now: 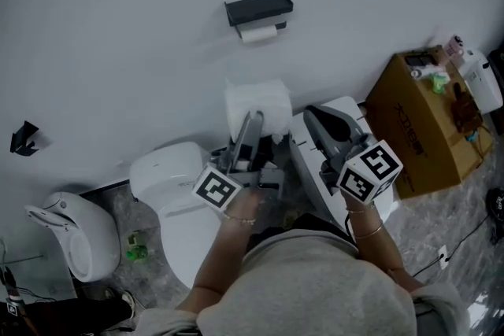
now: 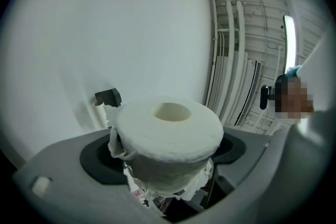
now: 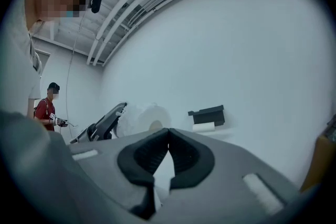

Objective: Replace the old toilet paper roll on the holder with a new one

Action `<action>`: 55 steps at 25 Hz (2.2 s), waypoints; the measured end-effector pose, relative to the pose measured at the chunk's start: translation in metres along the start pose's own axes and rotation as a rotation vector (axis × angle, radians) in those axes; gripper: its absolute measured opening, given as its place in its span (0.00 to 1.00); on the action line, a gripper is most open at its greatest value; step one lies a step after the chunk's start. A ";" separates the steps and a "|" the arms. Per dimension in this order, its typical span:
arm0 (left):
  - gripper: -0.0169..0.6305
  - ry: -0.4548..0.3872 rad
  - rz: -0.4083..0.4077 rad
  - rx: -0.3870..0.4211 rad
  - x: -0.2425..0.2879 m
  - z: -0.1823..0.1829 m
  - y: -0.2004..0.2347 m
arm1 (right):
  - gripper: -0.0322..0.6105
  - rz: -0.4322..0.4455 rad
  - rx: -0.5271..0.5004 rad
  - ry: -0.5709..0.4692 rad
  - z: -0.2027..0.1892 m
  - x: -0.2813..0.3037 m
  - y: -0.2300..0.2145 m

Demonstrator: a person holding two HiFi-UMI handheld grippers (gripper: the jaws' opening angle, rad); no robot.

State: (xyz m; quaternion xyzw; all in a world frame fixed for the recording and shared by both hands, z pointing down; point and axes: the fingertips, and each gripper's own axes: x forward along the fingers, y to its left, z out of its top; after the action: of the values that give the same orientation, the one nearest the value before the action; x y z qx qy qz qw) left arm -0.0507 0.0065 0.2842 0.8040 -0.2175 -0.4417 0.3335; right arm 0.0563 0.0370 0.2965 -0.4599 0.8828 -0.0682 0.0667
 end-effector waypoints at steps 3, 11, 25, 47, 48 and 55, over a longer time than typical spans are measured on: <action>0.75 -0.008 0.012 0.002 0.007 -0.008 0.011 | 0.05 0.017 0.012 0.011 -0.004 0.004 -0.014; 0.75 -0.016 0.067 0.019 0.016 -0.012 0.036 | 0.05 0.035 0.068 0.044 -0.023 0.016 -0.038; 0.75 0.012 0.120 -0.012 0.057 0.017 0.112 | 0.05 0.057 0.111 0.067 -0.028 0.107 -0.076; 0.75 0.091 0.165 -0.095 0.099 0.054 0.217 | 0.05 -0.087 0.317 -0.005 -0.043 0.205 -0.153; 0.75 0.092 0.169 -0.093 0.099 0.054 0.220 | 0.05 -0.091 0.334 -0.017 -0.044 0.207 -0.156; 0.75 0.106 0.184 -0.094 0.098 0.052 0.228 | 0.05 -0.099 0.375 -0.046 -0.039 0.211 -0.160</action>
State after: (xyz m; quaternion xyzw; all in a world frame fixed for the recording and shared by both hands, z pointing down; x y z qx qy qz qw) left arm -0.0574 -0.2300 0.3742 0.7863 -0.2516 -0.3760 0.4208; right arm 0.0574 -0.2249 0.3525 -0.4839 0.8291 -0.2240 0.1681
